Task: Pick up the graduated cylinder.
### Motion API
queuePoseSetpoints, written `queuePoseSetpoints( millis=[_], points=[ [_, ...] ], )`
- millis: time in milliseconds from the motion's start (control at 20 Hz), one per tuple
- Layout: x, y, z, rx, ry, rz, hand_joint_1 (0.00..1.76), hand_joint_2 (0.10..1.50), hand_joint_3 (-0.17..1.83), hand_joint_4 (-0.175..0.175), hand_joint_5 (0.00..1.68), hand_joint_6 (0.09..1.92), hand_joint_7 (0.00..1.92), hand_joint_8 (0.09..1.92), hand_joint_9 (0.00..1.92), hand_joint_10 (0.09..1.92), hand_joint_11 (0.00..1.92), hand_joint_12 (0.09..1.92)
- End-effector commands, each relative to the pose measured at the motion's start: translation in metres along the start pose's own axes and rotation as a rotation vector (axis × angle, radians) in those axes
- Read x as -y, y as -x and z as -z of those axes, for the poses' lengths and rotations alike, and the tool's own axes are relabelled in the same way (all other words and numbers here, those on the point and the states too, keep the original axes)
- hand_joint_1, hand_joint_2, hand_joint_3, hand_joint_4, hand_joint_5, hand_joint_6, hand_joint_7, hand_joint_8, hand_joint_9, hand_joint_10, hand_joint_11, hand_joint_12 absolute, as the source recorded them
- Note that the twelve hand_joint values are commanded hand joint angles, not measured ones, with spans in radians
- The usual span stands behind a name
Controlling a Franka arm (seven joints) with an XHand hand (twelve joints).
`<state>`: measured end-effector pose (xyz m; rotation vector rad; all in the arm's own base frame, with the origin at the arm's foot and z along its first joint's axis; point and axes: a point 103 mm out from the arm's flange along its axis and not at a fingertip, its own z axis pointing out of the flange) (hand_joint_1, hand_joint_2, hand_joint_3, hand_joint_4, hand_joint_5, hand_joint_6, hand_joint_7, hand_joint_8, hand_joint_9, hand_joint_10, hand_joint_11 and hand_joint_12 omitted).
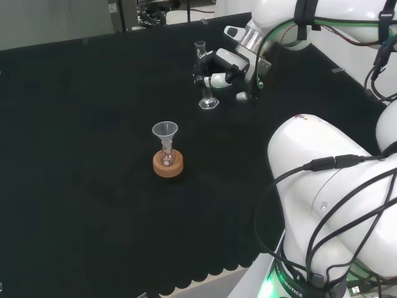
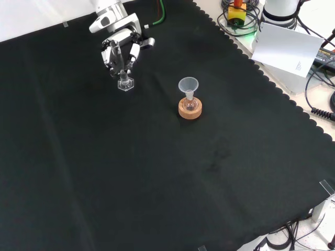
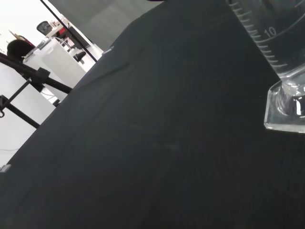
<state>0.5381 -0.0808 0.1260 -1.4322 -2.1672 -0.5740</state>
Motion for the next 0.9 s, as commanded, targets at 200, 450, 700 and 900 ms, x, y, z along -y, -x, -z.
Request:
queuePoseSetpoints(
  millis=[200, 450, 700, 900],
  points=[
    [0.050, -0.038, 0.017, 0.101, -0.058, -0.019, 1.14, 1.12, -0.01, -0.140, 0.99, 1.01, 1.25, 0.35, 1.42, 0.09, 1.30, 0.74],
    [0.075, -0.052, 0.017, 0.131, -0.095, -0.024, 1.14, 1.12, -0.01, -0.141, 0.99, 1.01, 1.26, 0.35, 1.42, 0.09, 1.30, 0.74],
    [0.095, -0.061, 0.016, 0.159, -0.135, -0.024, 1.15, 1.12, -0.01, -0.142, 0.99, 1.00, 1.26, 0.35, 1.42, 0.09, 1.30, 0.73],
    [0.113, -0.067, 0.015, 0.180, -0.165, -0.027, 1.15, 1.12, -0.01, -0.142, 0.99, 1.00, 1.26, 0.35, 1.42, 0.09, 1.30, 0.73]
  ],
)
